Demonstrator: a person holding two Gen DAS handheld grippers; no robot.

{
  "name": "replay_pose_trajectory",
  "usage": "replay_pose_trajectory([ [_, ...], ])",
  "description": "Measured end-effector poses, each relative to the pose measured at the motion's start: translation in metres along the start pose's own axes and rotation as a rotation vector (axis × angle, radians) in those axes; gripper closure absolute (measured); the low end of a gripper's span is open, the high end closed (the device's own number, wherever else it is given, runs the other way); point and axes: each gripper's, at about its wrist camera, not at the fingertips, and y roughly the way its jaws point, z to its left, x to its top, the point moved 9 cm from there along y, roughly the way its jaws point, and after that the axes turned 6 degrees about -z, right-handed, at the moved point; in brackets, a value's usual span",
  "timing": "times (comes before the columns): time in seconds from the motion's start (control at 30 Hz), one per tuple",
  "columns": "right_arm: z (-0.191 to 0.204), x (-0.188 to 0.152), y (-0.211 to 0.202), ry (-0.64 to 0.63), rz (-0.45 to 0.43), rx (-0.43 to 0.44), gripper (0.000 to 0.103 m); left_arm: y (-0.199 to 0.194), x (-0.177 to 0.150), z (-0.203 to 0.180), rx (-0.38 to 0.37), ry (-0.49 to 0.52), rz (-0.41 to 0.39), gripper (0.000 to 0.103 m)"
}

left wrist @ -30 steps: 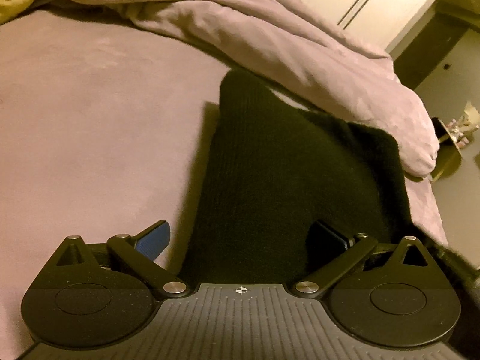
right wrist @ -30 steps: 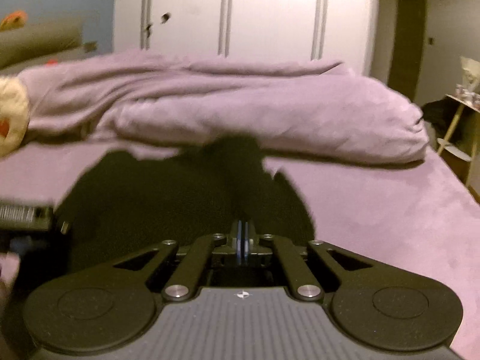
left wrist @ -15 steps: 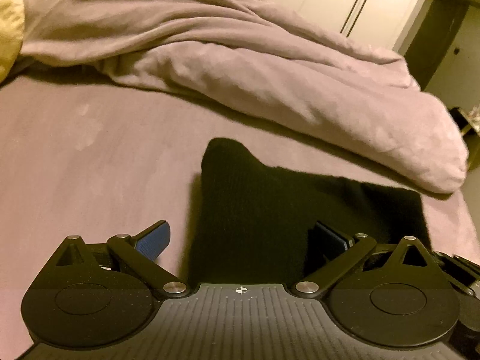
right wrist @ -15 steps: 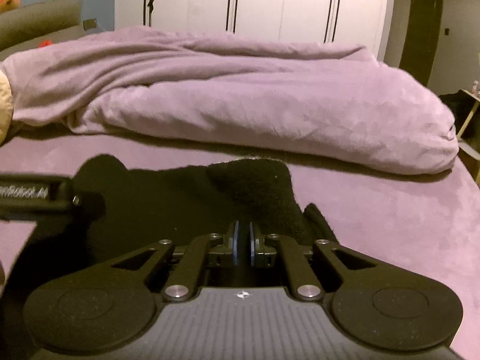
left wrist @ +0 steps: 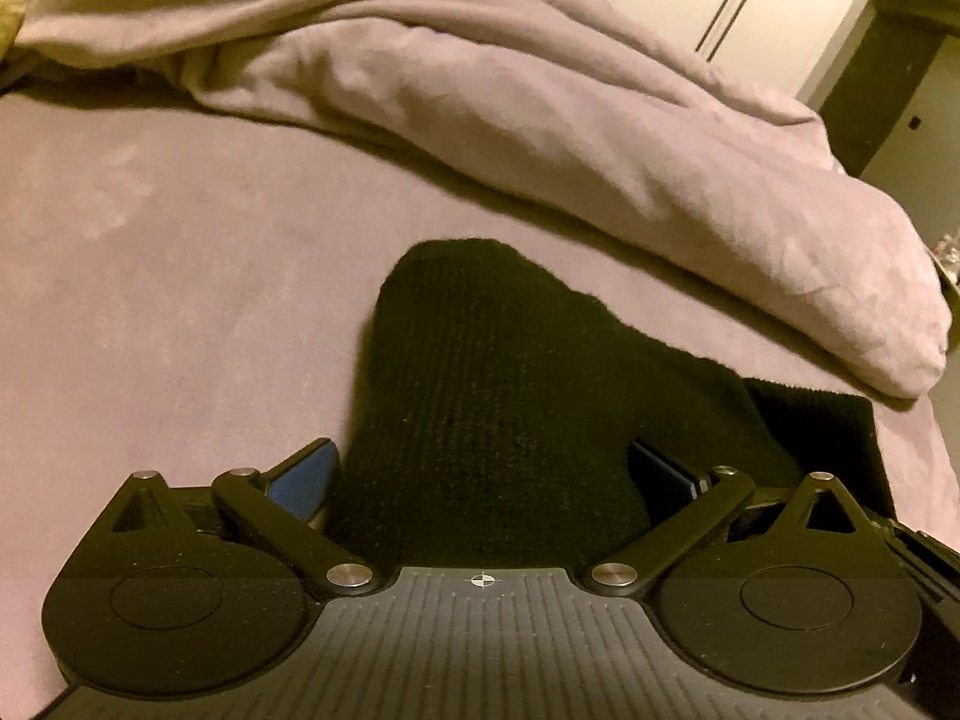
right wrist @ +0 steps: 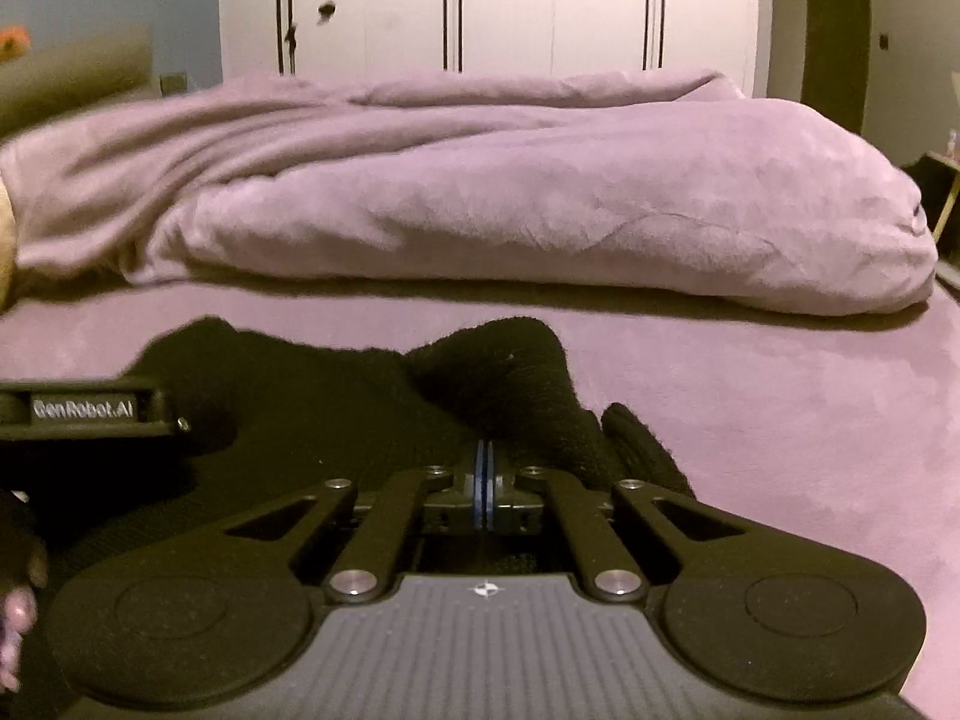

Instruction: Fold small clothes

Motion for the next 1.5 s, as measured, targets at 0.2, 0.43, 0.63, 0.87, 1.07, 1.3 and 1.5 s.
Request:
replay_pose_trajectory([
  [0.2, 0.001, -0.011, -0.093, 0.04, -0.03, -0.008, 0.079, -0.069, -0.001, 0.006, -0.068, 0.034, -0.059, 0.0],
  [0.43, 0.006, -0.057, -0.157, 0.052, 0.016, -0.027, 0.07, -0.142, -0.054, 0.025, -0.123, 0.146, -0.081, 0.0],
  [0.63, -0.012, -0.079, -0.207, 0.172, 0.033, -0.079, 0.044, -0.199, -0.097, 0.046, -0.163, 0.177, -0.06, 0.0],
  [0.87, -0.037, -0.091, -0.216, 0.344, 0.038, -0.037, 0.025, -0.208, -0.122, 0.037, -0.143, 0.29, -0.027, 0.0],
  [1.07, -0.045, -0.108, -0.18, 0.479, 0.113, 0.039, 0.018, -0.17, -0.121, 0.047, -0.03, 0.168, 0.013, 0.0],
  [1.3, -0.034, -0.104, -0.176, 0.333, 0.067, 0.11, 0.062, -0.177, -0.108, 0.05, 0.094, 0.276, -0.082, 0.003],
  [1.5, -0.055, -0.081, -0.183, 0.354, 0.062, 0.199, 0.043, -0.218, -0.088, 0.07, -0.062, 0.221, 0.0, 0.004],
])
